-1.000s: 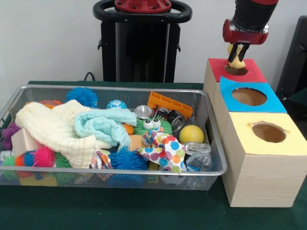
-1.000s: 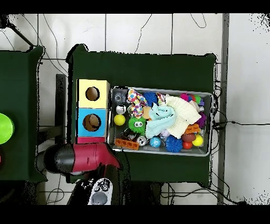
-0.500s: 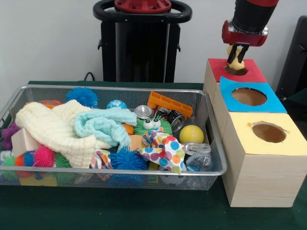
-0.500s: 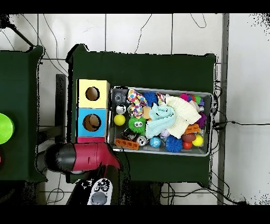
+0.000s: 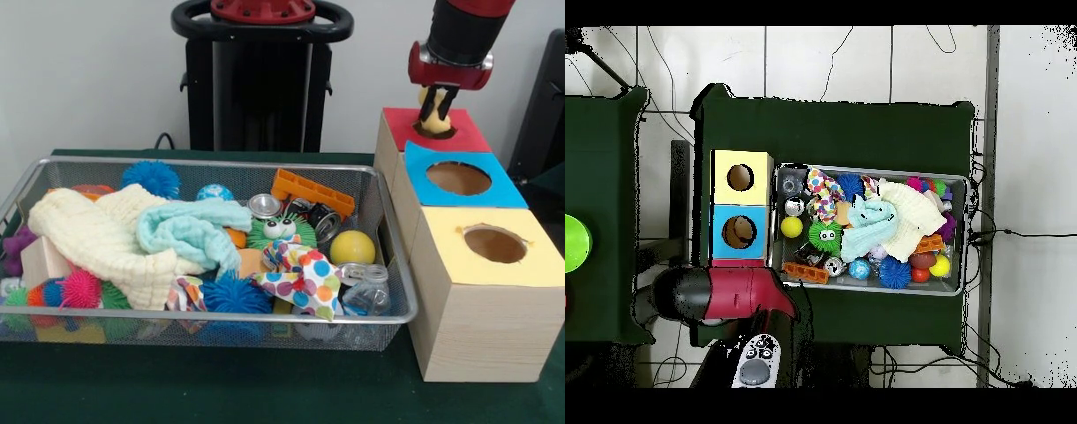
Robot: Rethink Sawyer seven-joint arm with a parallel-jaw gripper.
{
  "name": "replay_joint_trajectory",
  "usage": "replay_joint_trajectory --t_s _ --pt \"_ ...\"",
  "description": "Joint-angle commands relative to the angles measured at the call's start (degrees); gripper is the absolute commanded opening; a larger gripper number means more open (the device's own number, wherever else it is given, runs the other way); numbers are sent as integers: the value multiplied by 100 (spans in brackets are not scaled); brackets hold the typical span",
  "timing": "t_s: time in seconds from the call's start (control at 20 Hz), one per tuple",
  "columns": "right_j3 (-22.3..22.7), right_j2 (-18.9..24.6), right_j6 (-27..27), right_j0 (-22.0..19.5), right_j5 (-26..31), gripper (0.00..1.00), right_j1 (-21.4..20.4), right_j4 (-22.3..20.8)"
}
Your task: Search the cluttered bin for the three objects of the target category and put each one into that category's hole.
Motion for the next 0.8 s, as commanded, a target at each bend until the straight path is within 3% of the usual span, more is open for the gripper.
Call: replay_joint_trajectory --t_s 0.05,0.5,0.55,0.8 --pt "-574 68 1521 -74 -460 0 451 300" --pt "-829 -24 1494 -53 -181 0 545 341" --pt "-826 1 1429 -80 -159 100 543 338" --pt "-799 123 1432 -236 180 100 527 535"
